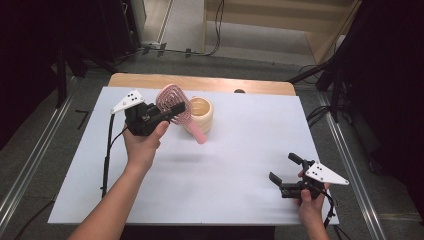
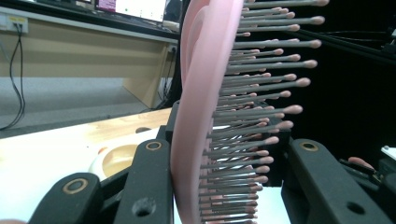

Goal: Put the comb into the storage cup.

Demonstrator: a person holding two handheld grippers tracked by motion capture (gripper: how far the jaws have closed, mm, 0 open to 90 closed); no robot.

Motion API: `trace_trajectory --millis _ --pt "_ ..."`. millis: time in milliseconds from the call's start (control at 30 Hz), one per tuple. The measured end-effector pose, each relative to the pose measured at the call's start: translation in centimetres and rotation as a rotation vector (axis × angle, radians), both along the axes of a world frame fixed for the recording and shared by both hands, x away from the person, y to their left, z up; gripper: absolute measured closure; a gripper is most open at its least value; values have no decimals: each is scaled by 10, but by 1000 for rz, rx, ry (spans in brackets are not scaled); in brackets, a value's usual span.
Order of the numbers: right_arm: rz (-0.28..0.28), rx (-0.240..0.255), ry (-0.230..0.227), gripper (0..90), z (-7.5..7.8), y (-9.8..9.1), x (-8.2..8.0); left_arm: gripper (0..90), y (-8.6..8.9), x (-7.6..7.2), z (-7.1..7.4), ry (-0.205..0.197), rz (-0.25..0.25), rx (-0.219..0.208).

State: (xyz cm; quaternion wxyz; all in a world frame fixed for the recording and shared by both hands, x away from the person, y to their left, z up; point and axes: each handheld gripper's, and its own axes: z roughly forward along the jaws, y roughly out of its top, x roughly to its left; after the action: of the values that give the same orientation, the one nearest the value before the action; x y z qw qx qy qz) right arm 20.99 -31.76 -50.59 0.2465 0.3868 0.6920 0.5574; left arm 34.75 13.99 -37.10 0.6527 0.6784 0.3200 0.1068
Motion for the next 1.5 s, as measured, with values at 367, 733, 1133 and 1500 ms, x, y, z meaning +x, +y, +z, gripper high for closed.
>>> trace_trajectory --millis 367,733,1133,1500 --pt "-3 14 7 0 -2 -4 0 652 2 8 8 -7 11 -4" --pt "-3 15 8 0 -3 -4 0 653 8 20 14 -12 50 -17" --pt "-11 23 9 0 -3 -5 0 652 13 30 19 -21 87 -28" --pt "-7 29 10 0 -4 -6 0 653 13 39 20 -24 111 -31"
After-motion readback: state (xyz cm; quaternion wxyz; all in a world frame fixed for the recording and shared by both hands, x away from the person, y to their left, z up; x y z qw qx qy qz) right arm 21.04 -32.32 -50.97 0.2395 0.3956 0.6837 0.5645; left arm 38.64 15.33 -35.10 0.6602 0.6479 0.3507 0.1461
